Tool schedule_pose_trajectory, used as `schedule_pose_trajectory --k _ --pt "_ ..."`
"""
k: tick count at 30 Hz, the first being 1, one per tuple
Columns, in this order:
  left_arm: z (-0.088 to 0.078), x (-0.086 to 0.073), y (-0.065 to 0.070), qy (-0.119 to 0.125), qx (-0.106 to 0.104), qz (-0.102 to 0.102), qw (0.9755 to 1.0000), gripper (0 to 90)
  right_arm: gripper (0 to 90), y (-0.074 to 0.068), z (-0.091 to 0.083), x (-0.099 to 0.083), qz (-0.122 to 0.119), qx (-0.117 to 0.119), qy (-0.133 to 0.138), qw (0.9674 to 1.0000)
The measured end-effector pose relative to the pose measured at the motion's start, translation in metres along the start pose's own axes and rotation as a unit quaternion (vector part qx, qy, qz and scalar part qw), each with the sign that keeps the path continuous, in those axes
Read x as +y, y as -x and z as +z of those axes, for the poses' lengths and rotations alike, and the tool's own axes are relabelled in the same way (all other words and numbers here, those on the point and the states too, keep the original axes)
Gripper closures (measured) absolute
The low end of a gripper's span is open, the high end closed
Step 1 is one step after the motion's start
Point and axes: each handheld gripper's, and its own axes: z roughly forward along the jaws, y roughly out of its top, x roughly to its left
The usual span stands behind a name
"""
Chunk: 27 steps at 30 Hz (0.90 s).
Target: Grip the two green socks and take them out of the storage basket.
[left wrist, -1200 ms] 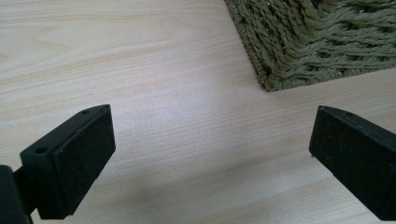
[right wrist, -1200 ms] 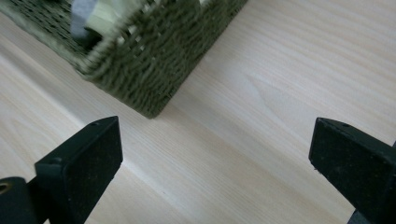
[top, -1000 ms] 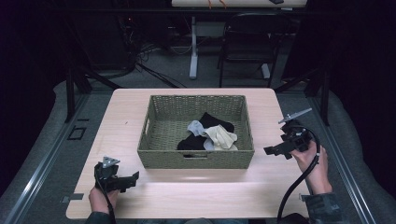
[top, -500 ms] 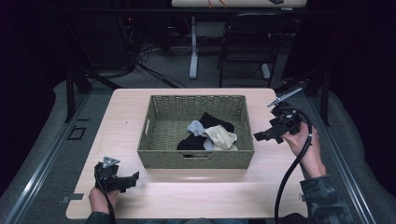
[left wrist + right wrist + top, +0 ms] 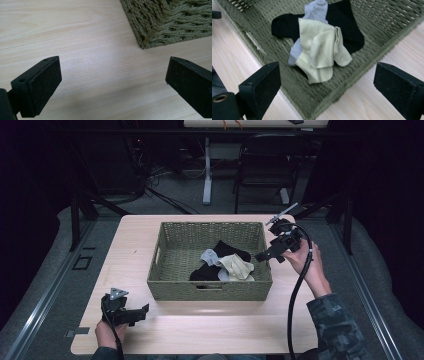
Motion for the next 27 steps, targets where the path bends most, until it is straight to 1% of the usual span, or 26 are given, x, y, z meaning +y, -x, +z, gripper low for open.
schedule_pose_trajectory --k 1,2,6,9,10,11,12,13,14,16,18,21,23,25,27 --pt "0.000 0.000 0.000 0.000 0.000 0.000 1.0000 0.3 7.5 0.000 0.003 0.004 -0.004 0.004 -0.001 1.0000" --pt "0.000 0.000 0.000 0.000 0.000 0.000 1.0000 0.3 7.8 0.000 0.007 0.006 -0.001 0.002 -0.001 1.0000" --pt "0.000 0.000 0.000 0.000 -0.001 0.000 1.0000 0.3 8.9 -0.001 0.018 0.015 -0.012 -0.002 -0.017 0.9998" --pt "0.000 0.000 0.000 0.000 -0.001 0.000 1.0000 0.3 10.4 -0.002 0.026 0.019 -0.010 0.004 -0.018 0.9998" --pt "0.000 0.000 0.000 0.000 -0.001 0.000 1.0000 0.3 10.8 -0.001 0.029 0.021 -0.018 0.000 -0.025 0.9995" --pt "0.000 0.000 0.000 0.000 -0.001 0.000 1.0000 0.3 11.1 -0.002 0.033 0.022 -0.011 0.002 -0.022 0.9997" --pt "0.000 0.000 0.000 0.000 -0.001 0.000 1.0000 0.3 11.6 -0.001 0.036 0.025 -0.020 0.003 -0.032 0.9993" --pt "0.000 0.000 0.000 0.001 -0.001 0.000 1.0000 0.3 12.0 -0.001 0.039 0.026 -0.022 -0.001 -0.037 0.9991" --pt "0.000 0.000 0.000 0.001 -0.001 0.000 1.0000 0.3 12.1 -0.002 0.042 0.027 -0.015 0.003 -0.037 0.9992" --pt "0.000 0.000 0.000 0.000 -0.001 0.000 1.0000 0.3 12.6 -0.002 0.048 0.030 -0.015 0.000 -0.040 0.9991" --pt "0.000 0.000 0.000 0.000 -0.001 0.000 1.0000 0.3 12.8 -0.001 0.054 0.033 -0.020 -0.002 -0.054 0.9983" --pt "0.000 0.000 0.000 0.000 -0.001 0.000 1.0000 0.3 14.2 -0.001 0.065 0.037 -0.012 -0.001 -0.060 0.9982" --pt "0.000 0.000 0.000 0.001 -0.001 -0.001 1.0000 0.3 17.1 -0.001 0.072 0.040 -0.009 -0.002 -0.070 0.9975" --pt "-0.001 0.000 0.000 0.003 0.001 -0.002 1.0000 0.2 23.7 0.000 0.079 0.042 -0.008 -0.001 -0.085 0.9964" --pt "-0.001 0.000 -0.001 0.000 -0.001 -0.002 1.0000 0.2 29.2 -0.001 0.086 0.043 -0.002 0.002 -0.091 0.9958"
